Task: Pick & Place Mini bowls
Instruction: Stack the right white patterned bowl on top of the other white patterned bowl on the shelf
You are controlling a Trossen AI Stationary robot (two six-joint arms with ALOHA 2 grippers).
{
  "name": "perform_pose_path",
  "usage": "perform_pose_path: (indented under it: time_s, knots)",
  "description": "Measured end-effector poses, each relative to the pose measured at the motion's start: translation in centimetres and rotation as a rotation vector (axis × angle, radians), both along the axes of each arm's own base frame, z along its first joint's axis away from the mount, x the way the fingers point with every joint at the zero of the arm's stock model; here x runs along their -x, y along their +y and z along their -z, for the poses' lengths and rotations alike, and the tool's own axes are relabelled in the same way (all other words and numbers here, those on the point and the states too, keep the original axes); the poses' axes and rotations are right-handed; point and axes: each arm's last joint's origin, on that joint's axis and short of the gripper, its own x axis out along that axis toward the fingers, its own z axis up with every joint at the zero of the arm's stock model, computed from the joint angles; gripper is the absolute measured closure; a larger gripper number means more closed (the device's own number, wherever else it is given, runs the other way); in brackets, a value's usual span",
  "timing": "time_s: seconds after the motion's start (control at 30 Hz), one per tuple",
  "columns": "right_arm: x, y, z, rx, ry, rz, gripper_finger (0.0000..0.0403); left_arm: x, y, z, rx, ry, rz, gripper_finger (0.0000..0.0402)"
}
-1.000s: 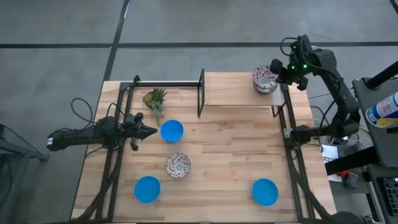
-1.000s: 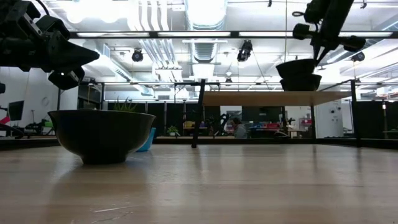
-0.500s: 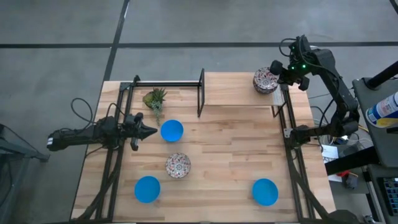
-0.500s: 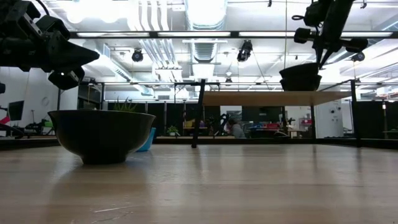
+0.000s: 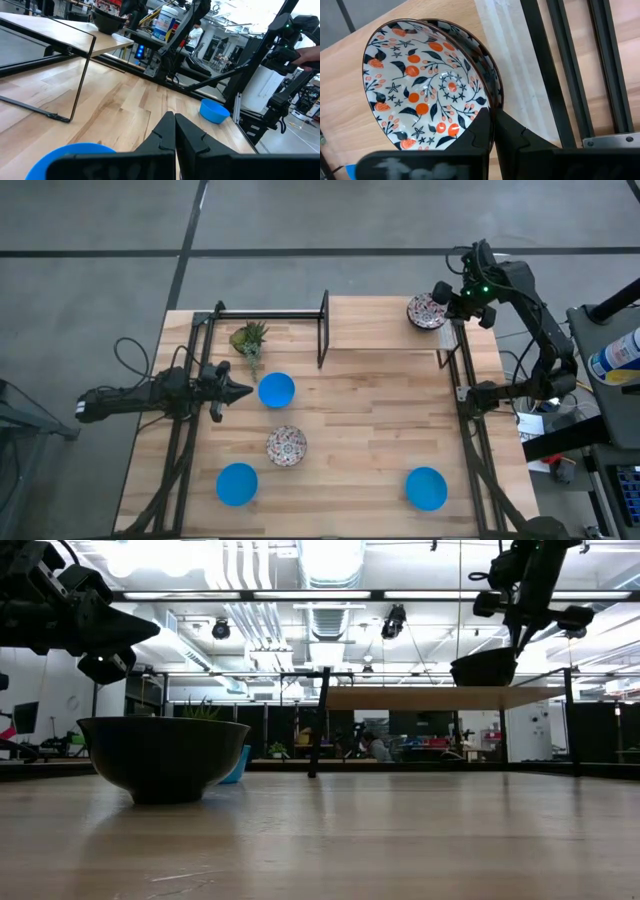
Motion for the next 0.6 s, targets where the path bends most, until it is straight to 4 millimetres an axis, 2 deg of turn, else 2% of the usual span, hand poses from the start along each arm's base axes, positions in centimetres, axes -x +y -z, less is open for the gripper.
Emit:
perform_pose_path:
  time_s: [0.27,0.6]
  knots:
    - [-0.07,-0.17,0.31,0.012,-0.001,-0.022,0.039,0.0,0.0,0.0,0.0,0.0,0.0,0.0402]
    - [-0.04,-0.19,0.32,0.028,0.02,-0.047,0.034,0.0,0.0,0.01,0.0,0.0,0.0,0.0402]
